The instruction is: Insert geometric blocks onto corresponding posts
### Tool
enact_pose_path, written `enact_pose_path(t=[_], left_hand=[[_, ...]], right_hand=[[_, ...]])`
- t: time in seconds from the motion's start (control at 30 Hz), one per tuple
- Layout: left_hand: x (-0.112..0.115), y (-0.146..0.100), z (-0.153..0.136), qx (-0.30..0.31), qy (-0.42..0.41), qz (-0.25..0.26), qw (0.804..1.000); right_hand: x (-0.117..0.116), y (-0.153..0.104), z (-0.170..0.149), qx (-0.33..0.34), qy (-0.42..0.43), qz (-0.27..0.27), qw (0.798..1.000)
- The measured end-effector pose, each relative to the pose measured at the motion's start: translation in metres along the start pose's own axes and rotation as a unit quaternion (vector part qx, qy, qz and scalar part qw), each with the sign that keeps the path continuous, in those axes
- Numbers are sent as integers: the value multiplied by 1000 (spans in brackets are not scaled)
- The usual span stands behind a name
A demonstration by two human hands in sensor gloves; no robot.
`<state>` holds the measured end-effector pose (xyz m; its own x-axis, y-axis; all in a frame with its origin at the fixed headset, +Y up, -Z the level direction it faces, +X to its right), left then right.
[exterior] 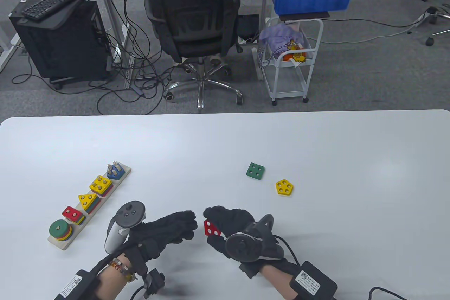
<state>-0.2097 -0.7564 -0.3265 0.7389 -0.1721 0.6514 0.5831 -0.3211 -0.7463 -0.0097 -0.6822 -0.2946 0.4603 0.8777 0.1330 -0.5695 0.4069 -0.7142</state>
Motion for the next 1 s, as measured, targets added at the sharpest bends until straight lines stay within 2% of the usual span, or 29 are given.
enact_pose_path(t=[0.1,0.2,0.43,0.63,0.7,0.77,0.87,1.0], left_hand=[[9,4,-7,-9,-38,-47,998],[19,5,-12,-10,-108,-110,988],[27,9,-18,14,-220,-152,964],[23,11,-16,21,-227,-146,963],[20,12,-16,26,-219,-126,967],[14,11,-14,7,-176,-71,982],[-6,8,-10,11,-70,19,997],[-37,3,-8,13,-13,77,997]], right_hand=[[-6,7,12,35,41,-10,998],[-6,11,19,60,42,-28,997],[-2,11,19,58,75,-50,994],[-3,10,25,62,59,-50,995],[-4,10,25,60,49,-37,996],[-3,7,19,55,47,-17,997],[9,-6,-5,29,47,-29,998],[22,-29,-46,-35,21,2,999]])
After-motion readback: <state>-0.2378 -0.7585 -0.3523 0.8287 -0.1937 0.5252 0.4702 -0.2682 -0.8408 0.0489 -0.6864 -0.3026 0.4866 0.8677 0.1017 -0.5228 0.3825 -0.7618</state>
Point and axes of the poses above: the tracker on the back of each hand, its own z axis roughly to the thumb side, its own y axis roughly from the wrist to the fingertips, x = y × z, the point moved 3 cm from there along y, roughly from the wrist to the fingertips, and after that the axes turned 1 degree about -x, right-handed, at the moved point
